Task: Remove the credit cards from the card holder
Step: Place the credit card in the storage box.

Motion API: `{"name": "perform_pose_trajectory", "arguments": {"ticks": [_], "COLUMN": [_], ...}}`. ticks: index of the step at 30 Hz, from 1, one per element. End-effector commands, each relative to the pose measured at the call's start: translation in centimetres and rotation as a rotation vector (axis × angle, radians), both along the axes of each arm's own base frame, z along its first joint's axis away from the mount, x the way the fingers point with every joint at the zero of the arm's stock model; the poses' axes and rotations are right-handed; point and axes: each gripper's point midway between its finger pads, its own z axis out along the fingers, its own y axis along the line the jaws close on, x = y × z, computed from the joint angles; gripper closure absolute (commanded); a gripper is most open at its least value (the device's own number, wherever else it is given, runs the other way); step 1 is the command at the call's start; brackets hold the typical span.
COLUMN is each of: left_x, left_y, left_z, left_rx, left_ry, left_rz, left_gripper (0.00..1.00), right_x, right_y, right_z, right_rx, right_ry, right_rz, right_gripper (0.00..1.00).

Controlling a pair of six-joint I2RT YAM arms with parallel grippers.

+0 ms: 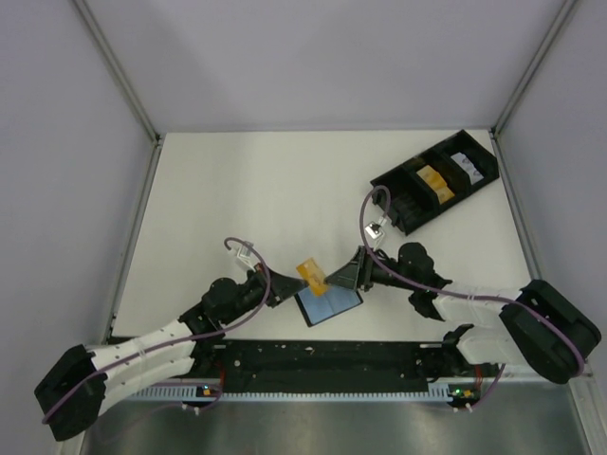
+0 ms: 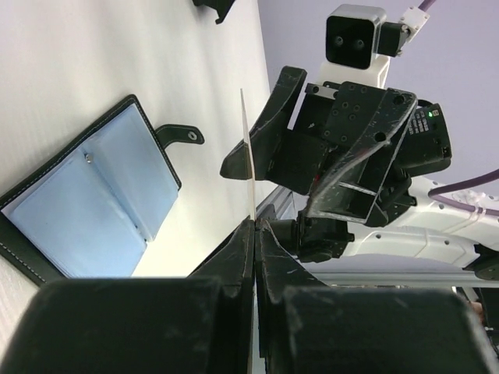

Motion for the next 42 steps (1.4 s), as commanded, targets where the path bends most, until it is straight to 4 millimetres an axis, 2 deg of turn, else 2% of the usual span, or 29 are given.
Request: {"name": "perform_pose_trajectory", "arguments": {"ticks": [1,4,7,11,13,16,18,21,25,29,34,37,42], "left_x": [0.3,0.4,0.4,0.4,0.3,0.3,0.3,0.3,-0.2,-1.0,-2.2,-2.4,-3.5], "left_y": [-0.5,-0.7,-1.0,-1.1,-1.1,-0.7,-0.4,0.2,0.6,0.5,-0.9,-1.9,-4.0], "left_z": [3.2,4.1,4.7,4.3,3.9,3.4,2.6,2.7,4.9,6.0,7.4,8.5,10.3], "left_rx": [-0.115,-0.145,-0.154,-0.133,-0.114,-0.068,0.026,0.183,0.351,0.488,0.532,0.511,0.402], "left_ry": [-0.049,-0.057,-0.068,-0.07,-0.075,-0.118,-0.155,-0.24,-0.394,-0.482,-0.56,-0.603,-0.64], "left_rz": [0.006,-0.002,-0.013,-0.019,-0.023,-0.018,-0.032,-0.066,-0.162,-0.301,-0.492,-0.562,-0.683], "left_gripper": [1.0,1.0,1.0,1.0,0.93,0.7,0.5,0.32,0.17,0.14,0.16,0.17,0.22], "right_x": [-0.7,-0.9,-1.0,-1.0,-1.0,-1.1,-1.2,-1.7,-2.7,-3.9,-5.1,-6.0,-6.3], "right_y": [1.4,1.8,1.9,1.8,1.6,1.0,0.5,0.0,-0.5,-1.2,-1.8,-2.0,-2.2], "right_z": [4.5,4.9,4.9,5.3,5.3,4.9,4.8,4.7,4.7,5.0,7.0,7.8,8.4], "right_rx": [0.166,0.189,0.206,0.219,0.213,0.192,0.17,0.117,0.034,-0.047,-0.058,-0.051,-0.051], "right_ry": [-0.08,-0.079,-0.072,-0.082,-0.088,-0.095,-0.11,-0.154,-0.224,-0.26,-0.34,-0.372,-0.398], "right_rz": [0.066,0.079,0.076,0.077,0.071,0.075,0.088,0.119,0.193,0.27,0.343,0.397,0.414], "right_gripper": [0.41,0.46,0.56,0.82,0.99,1.0,1.0,1.0,1.0,1.0,1.0,1.0,1.0]}}
